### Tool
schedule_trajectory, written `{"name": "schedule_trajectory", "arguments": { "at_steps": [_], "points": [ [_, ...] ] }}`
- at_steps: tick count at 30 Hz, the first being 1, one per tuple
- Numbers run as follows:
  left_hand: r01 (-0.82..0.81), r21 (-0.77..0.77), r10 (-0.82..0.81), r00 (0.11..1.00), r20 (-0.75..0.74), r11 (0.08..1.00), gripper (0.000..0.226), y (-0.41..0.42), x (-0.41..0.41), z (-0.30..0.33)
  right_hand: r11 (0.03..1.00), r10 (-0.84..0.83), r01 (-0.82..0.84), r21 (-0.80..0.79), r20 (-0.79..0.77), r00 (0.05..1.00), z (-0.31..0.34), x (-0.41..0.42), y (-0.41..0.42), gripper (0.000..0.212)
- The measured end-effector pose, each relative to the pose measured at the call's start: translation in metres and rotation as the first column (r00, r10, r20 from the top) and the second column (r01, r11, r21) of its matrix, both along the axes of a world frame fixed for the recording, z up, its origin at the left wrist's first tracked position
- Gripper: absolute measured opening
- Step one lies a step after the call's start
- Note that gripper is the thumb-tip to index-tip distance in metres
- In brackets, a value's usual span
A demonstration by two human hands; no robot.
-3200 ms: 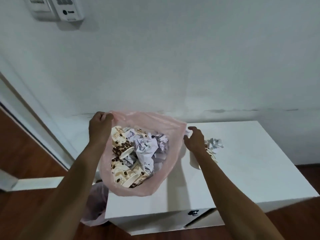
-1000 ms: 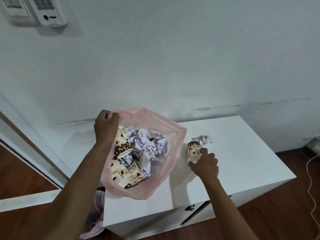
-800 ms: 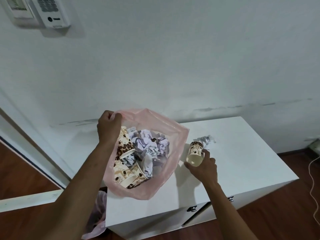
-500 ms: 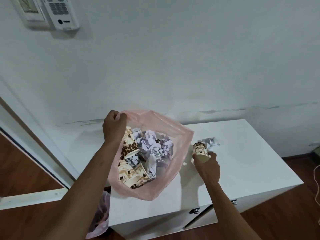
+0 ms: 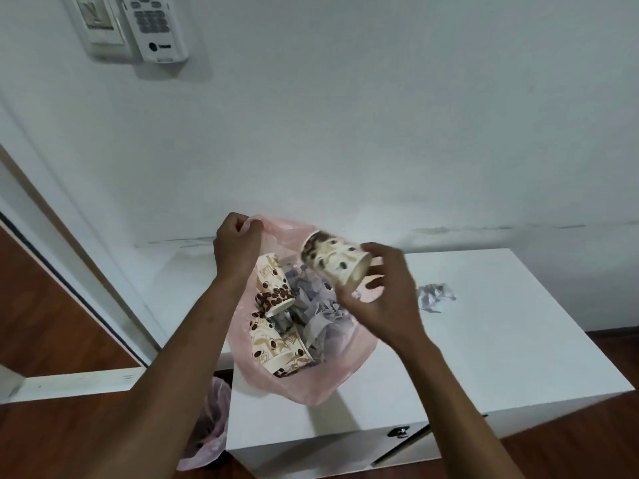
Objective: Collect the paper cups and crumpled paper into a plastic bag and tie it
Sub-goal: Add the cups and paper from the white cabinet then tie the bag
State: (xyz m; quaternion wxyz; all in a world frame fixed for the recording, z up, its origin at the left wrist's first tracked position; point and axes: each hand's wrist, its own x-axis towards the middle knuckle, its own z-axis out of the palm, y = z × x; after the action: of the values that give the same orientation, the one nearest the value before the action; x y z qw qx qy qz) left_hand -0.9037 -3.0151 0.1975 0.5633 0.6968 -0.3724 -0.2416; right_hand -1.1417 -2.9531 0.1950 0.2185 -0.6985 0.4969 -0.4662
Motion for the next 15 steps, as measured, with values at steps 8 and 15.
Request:
{"name": "schedule_trajectory", "arguments": {
  "at_steps": [8, 15],
  "points": [
    [0.033, -0.019, -0.033, 0.999, -0.011, 0.999, 0.016, 0.0, 0.003, 0.002, 0.989, -0.087, 0.018, -0.148, -0.478, 0.874, -0.045, 0.062, -0.046, 0.068],
    [0.057, -0.009, -0.057, 0.998, -0.039, 0.998, 0.01, -0.002, 0.007, 0.0, 0.971, -0.233, 0.202, -0.129, -0.701, 0.674, -0.047, 0.062, -0.071, 0.061]
  ]
}}
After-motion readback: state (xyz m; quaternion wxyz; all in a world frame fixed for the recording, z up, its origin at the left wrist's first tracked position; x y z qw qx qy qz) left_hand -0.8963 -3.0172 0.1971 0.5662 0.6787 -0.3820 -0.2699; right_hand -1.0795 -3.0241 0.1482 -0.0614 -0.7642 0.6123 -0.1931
